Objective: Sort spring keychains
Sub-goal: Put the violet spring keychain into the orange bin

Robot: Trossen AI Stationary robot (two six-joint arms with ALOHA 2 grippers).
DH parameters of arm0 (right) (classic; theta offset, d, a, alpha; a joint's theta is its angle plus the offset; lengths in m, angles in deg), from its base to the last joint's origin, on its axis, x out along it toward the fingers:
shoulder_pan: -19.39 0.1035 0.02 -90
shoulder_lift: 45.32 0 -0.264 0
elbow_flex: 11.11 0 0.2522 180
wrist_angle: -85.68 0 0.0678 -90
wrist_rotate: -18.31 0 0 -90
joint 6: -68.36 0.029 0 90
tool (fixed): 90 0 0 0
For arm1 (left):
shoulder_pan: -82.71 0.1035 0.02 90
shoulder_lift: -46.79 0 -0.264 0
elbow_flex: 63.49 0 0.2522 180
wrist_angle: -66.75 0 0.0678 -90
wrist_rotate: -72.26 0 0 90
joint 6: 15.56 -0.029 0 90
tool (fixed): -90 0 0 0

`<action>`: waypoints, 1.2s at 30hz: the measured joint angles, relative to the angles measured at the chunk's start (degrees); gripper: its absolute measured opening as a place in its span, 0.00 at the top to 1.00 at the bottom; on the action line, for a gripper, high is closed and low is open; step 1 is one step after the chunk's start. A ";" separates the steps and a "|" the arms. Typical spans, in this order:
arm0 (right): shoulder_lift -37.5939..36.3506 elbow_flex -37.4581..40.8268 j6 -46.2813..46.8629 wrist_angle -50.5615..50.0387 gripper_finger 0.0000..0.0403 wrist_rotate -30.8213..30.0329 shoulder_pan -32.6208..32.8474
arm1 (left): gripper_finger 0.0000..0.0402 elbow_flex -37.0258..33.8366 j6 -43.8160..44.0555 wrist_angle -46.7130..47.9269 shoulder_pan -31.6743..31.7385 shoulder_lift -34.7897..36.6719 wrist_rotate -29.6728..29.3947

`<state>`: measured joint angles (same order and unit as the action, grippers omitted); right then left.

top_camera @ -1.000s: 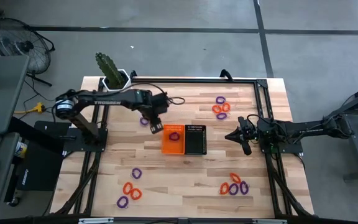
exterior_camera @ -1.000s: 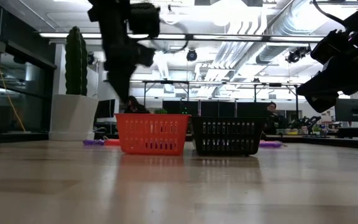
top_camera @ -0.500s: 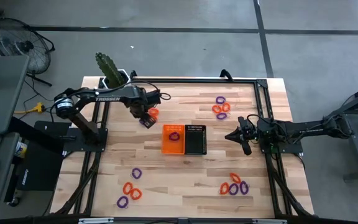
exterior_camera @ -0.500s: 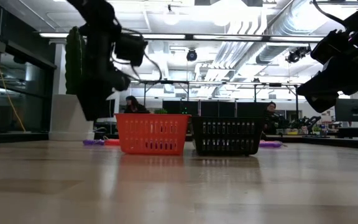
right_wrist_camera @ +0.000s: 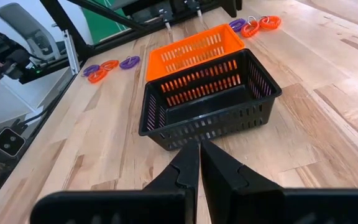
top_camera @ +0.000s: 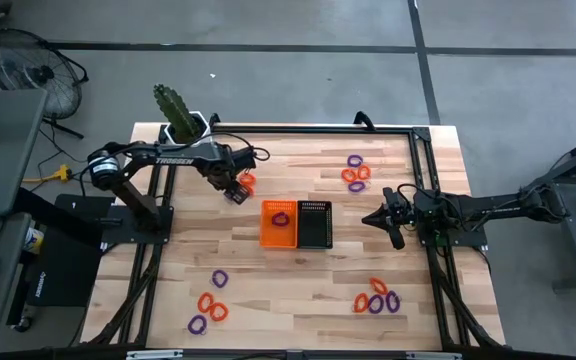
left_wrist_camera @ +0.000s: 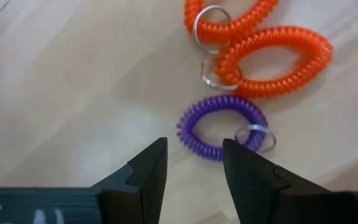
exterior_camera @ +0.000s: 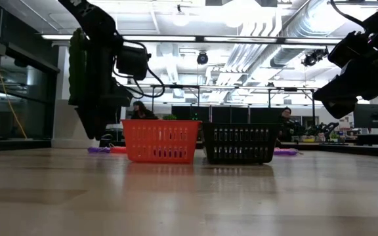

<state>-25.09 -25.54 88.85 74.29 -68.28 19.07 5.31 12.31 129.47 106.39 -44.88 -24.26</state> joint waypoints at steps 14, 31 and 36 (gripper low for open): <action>0.00 0.00 0.00 0.00 0.97 -0.01 0.00 | 0.62 0.16 -0.88 -1.25 -0.02 -6.03 -1.25; 0.00 0.00 0.00 0.00 0.97 -0.01 0.00 | 0.81 0.15 -3.63 -1.27 -0.04 -7.50 1.72; 0.00 0.00 0.00 0.00 0.97 0.01 0.00 | 0.89 0.11 -4.29 -1.26 -0.07 -7.55 1.72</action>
<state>-25.09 -25.54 88.85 74.29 -68.27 19.07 5.42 8.03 128.21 106.33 -52.43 -22.54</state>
